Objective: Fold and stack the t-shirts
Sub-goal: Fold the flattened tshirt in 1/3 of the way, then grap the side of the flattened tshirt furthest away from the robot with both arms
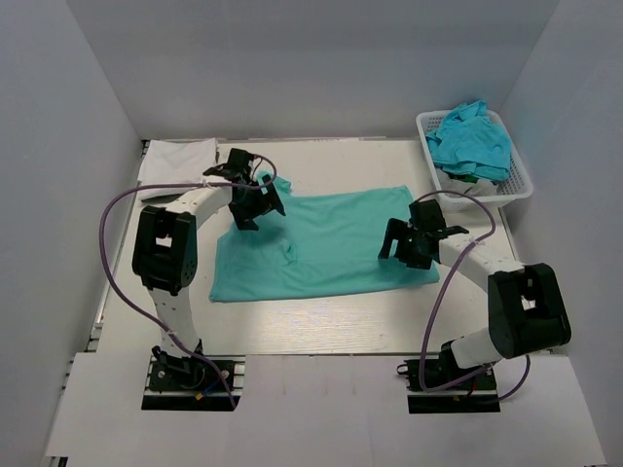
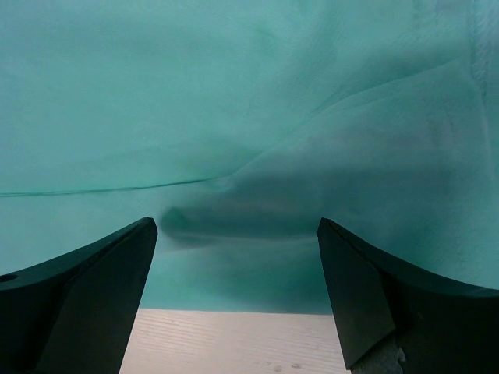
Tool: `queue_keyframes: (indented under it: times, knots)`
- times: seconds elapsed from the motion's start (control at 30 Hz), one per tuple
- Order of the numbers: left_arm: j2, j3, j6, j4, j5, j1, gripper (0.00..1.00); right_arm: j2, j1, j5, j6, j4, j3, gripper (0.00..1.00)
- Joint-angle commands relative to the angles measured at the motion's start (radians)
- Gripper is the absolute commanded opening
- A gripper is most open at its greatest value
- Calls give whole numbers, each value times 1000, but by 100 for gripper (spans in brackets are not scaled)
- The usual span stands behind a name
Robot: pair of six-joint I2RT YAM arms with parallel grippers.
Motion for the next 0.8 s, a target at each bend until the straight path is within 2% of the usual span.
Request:
queue_keyframes:
  times: [0.0, 0.13, 0.2, 0.4, 0.53, 0.63, 0.77]
  knots:
    - [-48, 99, 1, -43, -59, 8, 100, 7, -16, 7, -64, 42, 104, 90]
    - [15, 300, 21, -92, -142, 17, 100, 68, -39, 48, -92, -8, 258, 90]
    - [92, 431, 32, -136, -152, 26, 100, 96, -47, 61, -96, 7, 335, 90]
    - [312, 705, 71, -186, -220, 49, 100, 267, -76, 173, -116, -24, 595, 90]
    - [379, 770, 140, -99, -245, 58, 100, 381, -78, 196, -128, -51, 746, 90]
    - [402, 761, 202, 18, -222, 58, 100, 496, -82, 211, -139, -83, 867, 90]
    - [425, 761, 272, 60, -247, 49, 100, 571, -87, 208, -147, -128, 980, 90]
